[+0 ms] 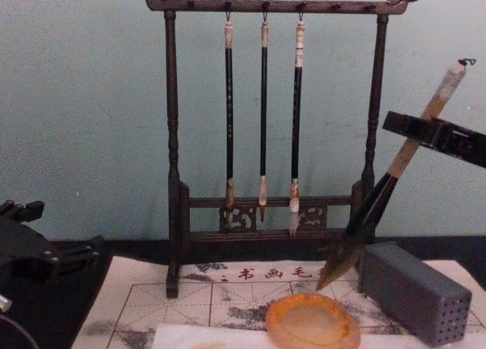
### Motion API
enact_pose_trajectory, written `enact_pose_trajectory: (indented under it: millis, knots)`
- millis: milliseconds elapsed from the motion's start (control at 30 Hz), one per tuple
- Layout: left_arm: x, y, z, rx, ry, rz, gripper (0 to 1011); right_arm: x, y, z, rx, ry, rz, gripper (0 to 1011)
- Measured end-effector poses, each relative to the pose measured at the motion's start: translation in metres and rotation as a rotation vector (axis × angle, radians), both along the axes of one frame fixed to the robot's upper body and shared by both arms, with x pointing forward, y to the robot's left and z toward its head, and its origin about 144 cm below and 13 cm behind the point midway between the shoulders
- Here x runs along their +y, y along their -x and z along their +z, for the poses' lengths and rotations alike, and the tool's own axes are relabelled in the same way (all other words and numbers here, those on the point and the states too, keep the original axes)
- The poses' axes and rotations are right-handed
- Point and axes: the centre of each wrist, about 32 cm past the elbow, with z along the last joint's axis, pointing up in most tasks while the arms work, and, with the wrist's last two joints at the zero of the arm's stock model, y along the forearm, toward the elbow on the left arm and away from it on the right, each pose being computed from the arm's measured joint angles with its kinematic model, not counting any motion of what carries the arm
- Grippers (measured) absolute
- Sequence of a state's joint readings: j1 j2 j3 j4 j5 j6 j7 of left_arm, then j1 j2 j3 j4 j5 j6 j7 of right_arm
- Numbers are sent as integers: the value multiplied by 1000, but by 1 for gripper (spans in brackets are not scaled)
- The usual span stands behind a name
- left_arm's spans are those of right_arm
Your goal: Pick up the brush from the inkstone, write on the paper, then place the brush back to its original position.
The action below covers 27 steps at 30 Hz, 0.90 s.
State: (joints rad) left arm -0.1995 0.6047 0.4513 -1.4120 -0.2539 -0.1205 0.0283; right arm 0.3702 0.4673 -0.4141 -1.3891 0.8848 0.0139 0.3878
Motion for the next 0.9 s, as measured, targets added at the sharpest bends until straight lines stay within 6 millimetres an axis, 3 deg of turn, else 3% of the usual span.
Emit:
enact_pose_trajectory:
  millis: [900]
  knots:
    - [0,0,0,0,0,0,1001,-18,20,3,-142,198,142,181]
